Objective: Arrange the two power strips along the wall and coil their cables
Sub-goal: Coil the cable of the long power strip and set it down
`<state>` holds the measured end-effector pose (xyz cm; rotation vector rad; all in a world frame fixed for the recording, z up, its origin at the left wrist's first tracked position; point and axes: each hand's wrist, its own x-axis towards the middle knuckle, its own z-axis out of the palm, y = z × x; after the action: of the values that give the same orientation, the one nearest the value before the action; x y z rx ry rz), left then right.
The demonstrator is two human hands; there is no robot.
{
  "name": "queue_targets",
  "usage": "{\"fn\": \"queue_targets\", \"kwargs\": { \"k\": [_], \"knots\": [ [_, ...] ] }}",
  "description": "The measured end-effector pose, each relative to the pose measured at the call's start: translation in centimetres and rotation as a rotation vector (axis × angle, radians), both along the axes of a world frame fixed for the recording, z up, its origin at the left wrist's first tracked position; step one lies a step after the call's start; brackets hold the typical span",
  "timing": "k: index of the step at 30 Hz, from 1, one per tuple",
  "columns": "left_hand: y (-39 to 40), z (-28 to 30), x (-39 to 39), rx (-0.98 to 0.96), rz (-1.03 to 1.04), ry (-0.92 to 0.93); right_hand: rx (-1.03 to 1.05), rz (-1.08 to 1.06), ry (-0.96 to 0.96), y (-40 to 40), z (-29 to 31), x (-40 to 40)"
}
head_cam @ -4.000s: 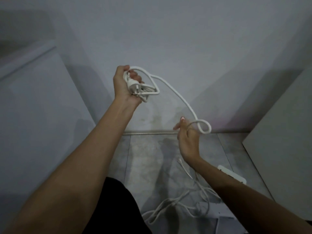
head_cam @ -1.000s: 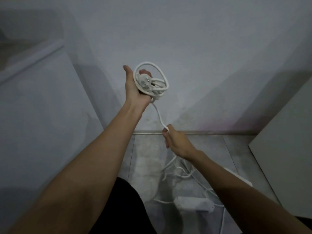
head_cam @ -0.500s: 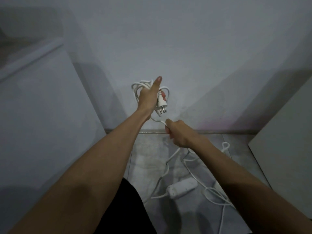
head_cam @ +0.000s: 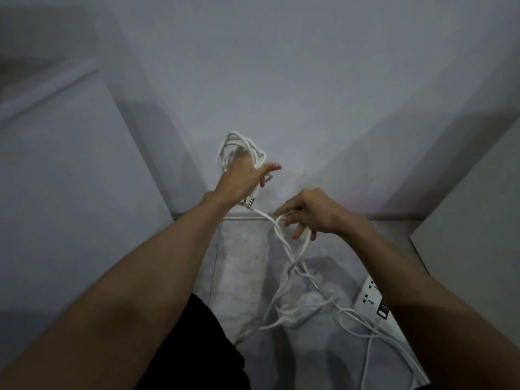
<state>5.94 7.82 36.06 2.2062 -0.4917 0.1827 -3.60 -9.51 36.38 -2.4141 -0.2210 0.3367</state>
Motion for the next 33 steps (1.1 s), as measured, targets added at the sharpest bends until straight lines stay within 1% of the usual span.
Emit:
{"fn": "queue_targets", "kwargs": {
  "k": [1,3,6,8,9,10,11,13,15,17,18,19,20,21,22,23,24,25,28,30,31,33],
  "knots": [
    [-0.1,-0.1,-0.1,0.055,-0.037,0.006,0.008,-0.006,-0.012,-0.1,0.0,0.0],
    [-0.2,0.0,-0.3,0.143,-0.069,0.012,-0.052,-0.027,-0.145,-0.4,-0.1,0.1],
    [-0.3,0.1,-0.5,0.208,-0.1,0.044,-0.113,-0.113,-0.302,-0.8,-0.6,0.2],
    [-0.3,-0.2,-0.7,0.294,-0.082,0.043,-0.13,-0.154,-0.329,-0.5,-0.8,0.2],
    [-0.2,-0.5,-0.7,0.314,-0.062,0.042,-0.135,-0.148,-0.338,-0.3,-0.7,0.1],
    [0.0,-0.5,-0.6,0.29,-0.033,0.042,-0.134,-0.129,-0.34,-0.2,-0.5,0.1],
    [0.3,-0.4,-0.4,0.217,-0.002,0.053,-0.123,-0.106,-0.335,-0.2,-0.2,0.1],
    [0.8,-0.1,0.1,-0.006,0.071,0.064,-0.094,-0.076,-0.318,-0.4,0.7,0.2],
    [1.2,0.3,0.6,-0.189,0.138,0.099,-0.094,-0.086,-0.317,-0.7,1.0,0.5],
    [1.4,0.7,0.9,-0.33,0.204,0.218,-0.115,-0.112,-0.302,-0.6,0.6,0.7],
    [1.5,1.2,1.1,-0.436,0.247,0.288,-0.151,-0.119,-0.285,-0.6,0.0,0.7],
    [1.6,1.6,1.3,-0.594,0.278,0.37,-0.203,-0.126,-0.269,-0.6,-0.6,0.6],
    [1.6,2.2,1.4,-0.794,0.283,0.444,-0.244,-0.135,-0.253,-0.7,-1.2,0.4],
    [1.7,2.5,1.5,-0.945,0.261,0.492,-0.249,-0.151,-0.246,-0.9,-1.5,0.3],
    [1.6,2.8,1.4,-0.996,0.227,0.503,-0.227,-0.166,-0.247,-1.0,-1.7,0.2],
    [1.7,2.7,1.3,-0.936,0.197,0.488,-0.214,-0.173,-0.26,-1.1,-1.6,0.1],
    [1.7,2.5,0.9,-0.832,0.162,0.469,-0.22,-0.169,-0.276,-0.9,-1.2,0.2],
    [1.7,2.2,0.6,-0.715,0.127,0.443,-0.246,-0.156,-0.296,-0.7,-0.9,0.3],
    [1.7,1.4,-0.2,-0.453,0.055,0.399,-0.309,-0.12,-0.364,-0.1,-0.1,0.5],
    [1.4,1.3,-1.3,-0.255,-0.028,0.347,-0.345,-0.077,-0.391,0.3,0.4,0.5],
    [1.1,1.3,-1.9,-0.145,-0.077,0.298,-0.367,-0.051,-0.395,0.6,0.7,0.4],
    [0.5,0.8,-2.5,0.181,-0.119,0.101,-0.403,-0.016,-0.404,1.3,1.5,0.3]
  ]
}}
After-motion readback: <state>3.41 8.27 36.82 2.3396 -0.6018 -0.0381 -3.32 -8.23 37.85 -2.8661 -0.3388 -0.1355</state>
